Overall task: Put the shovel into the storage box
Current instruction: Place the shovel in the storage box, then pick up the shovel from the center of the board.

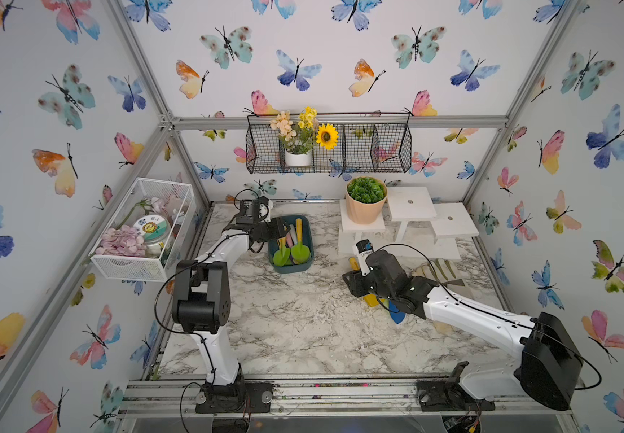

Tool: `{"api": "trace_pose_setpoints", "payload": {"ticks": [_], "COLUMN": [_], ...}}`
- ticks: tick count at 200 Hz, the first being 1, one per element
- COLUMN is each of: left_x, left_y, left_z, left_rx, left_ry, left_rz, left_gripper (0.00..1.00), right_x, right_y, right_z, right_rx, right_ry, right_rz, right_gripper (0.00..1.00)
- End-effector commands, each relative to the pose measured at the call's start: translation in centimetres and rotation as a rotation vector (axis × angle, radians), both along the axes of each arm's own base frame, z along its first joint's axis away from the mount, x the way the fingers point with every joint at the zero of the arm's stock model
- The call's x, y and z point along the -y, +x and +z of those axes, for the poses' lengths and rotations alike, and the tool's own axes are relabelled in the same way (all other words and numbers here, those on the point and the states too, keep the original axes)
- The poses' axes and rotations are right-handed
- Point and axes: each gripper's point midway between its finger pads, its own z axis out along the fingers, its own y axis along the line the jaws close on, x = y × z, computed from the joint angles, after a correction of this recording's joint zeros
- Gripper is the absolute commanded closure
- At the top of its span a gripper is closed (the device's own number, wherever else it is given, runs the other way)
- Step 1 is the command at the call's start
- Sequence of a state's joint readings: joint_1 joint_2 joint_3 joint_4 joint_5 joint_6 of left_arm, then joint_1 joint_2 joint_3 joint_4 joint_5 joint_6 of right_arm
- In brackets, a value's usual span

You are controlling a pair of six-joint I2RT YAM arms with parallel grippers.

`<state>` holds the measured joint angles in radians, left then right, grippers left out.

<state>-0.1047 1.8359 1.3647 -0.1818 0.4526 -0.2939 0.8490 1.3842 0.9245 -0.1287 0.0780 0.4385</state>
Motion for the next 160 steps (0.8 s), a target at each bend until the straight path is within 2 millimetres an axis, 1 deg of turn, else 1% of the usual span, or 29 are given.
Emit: {"api": "trace_pose_setpoints", "payload": {"ticks": [1, 21, 50, 78, 114, 139, 160], "left_x": [0.1, 0.8, 2.6, 4.1, 6.8, 7.9, 8.1], "left_y": [-1.5, -3.1, -5.0, -6.5, -9.4, -11.6, -13.3], "left_z": [1.6, 1.8, 2.2, 2.5, 1.8, 1.2, 0.9], "left_rx": [0.036, 0.040, 0.056, 0.066, 0.061, 0.059, 0.057], "left_ry": [0.017, 0.024, 0.048, 0.064, 0.070, 0.081, 0.076], "left_rz": [0.011, 0.004, -0.024, -0.046, -0.099, -0.119, -0.131], "left_gripper": [0.49, 0.49, 0.49, 0.49, 0.49, 0.49, 0.49], "right_x": [0.5, 1.1, 1.9, 2.9, 4.5, 5.2, 5.8], "right_y": [0.9, 1.1, 1.4, 1.9, 2.9, 3.5, 3.7], "right_z": [0.3, 0.0, -0.2, -1.0, -2.9, -4.1, -5.2], "right_rx": [0.038, 0.036, 0.030, 0.000, -0.057, -0.098, -0.125], "right_ry": [-0.062, -0.101, -0.140, -0.182, -0.256, -0.321, -0.387], "right_rz": [0.001, 0.011, 0.026, 0.029, 0.029, 0.049, 0.069], "right_gripper": [0.49, 0.47, 0.44, 0.44, 0.43, 0.42, 0.41]}}
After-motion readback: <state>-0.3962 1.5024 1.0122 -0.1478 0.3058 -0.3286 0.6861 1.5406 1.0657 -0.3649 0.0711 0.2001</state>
